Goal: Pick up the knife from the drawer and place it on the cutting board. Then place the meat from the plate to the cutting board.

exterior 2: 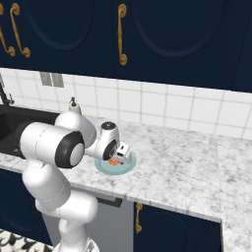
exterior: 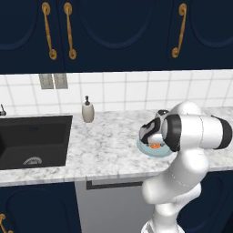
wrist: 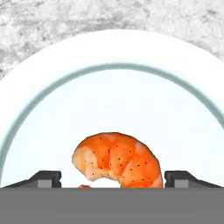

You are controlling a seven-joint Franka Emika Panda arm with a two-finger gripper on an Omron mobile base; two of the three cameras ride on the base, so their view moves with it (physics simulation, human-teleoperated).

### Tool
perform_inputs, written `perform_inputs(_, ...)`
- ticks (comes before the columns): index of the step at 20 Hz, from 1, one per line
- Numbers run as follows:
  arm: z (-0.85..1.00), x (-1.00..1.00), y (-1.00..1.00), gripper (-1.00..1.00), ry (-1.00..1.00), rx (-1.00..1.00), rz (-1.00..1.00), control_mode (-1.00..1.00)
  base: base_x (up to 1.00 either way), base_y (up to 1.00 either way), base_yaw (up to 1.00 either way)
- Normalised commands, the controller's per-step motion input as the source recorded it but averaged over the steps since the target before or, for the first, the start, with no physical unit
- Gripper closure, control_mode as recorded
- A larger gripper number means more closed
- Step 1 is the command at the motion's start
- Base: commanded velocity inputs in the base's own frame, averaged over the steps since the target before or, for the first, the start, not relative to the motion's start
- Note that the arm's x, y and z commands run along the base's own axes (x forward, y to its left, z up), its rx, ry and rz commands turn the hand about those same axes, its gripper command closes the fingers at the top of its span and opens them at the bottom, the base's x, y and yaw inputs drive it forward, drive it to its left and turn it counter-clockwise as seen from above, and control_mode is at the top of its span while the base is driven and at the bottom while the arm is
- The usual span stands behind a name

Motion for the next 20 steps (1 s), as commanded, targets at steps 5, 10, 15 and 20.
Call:
perform_inputs(5, -0.09, 0.11, 0.00, 1.00, 0.00, 0.00, 0.00, -1.00, 0.00, 0.00, 0.00)
perform_inputs(10, -0.03, -0.02, 0.00, 1.00, 0.00, 0.00, 0.00, -1.00, 0.00, 0.00, 0.00)
perform_inputs(15, 0.49, -0.41, 0.07, 1.00, -0.06, 0.00, 0.00, -1.00, 0.00, 0.00, 0.00)
perform_inputs(20, 0.62, -0.43, 0.31, 1.00, -0.04, 0.00, 0.00, -1.00, 0.00, 0.00, 0.00)
